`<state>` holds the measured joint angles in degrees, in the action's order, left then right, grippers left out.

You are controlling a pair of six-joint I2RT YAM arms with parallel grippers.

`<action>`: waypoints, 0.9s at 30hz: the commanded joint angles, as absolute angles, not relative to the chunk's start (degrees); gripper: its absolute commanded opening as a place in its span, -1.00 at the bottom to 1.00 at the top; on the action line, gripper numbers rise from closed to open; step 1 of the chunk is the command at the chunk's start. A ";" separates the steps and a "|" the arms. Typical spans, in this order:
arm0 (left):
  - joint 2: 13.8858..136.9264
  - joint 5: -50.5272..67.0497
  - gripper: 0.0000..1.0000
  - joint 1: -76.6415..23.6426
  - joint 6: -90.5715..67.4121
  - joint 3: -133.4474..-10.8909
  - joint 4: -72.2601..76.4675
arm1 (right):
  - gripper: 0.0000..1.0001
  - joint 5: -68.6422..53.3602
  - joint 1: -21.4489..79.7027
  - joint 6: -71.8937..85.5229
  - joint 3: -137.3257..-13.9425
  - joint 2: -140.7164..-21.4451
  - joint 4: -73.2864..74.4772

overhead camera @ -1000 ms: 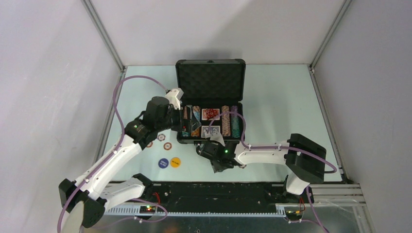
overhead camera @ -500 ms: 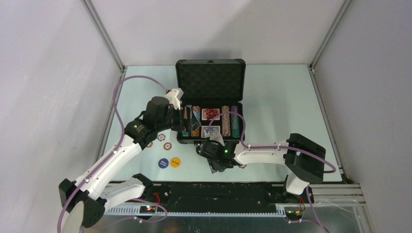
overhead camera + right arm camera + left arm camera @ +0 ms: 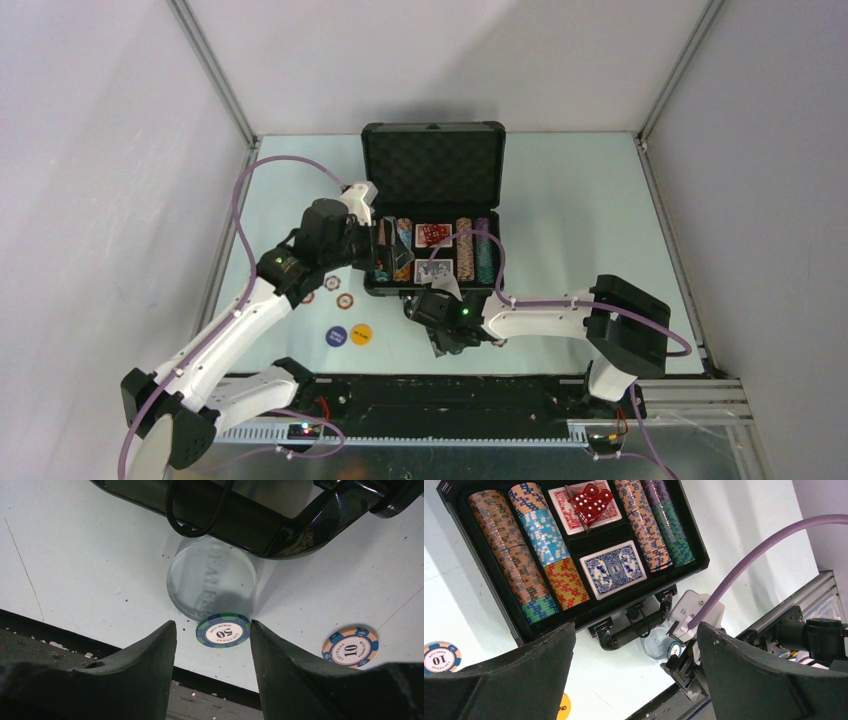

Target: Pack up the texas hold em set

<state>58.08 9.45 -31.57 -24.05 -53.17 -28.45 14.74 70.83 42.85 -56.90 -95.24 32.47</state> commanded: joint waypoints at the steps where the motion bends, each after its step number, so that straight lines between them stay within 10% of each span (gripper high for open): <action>1: 57.80 10.36 0.92 -31.18 -24.56 -52.69 -27.81 | 0.21 15.49 71.17 42.93 -58.62 -93.00 32.33; 27: 57.57 10.42 0.91 -31.20 -24.51 -52.48 -27.79 | 0.43 17.83 70.80 42.62 -58.37 -91.04 33.40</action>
<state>58.08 9.47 -31.57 -24.05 -53.17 -28.45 15.70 70.98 43.42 -56.90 -93.45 32.62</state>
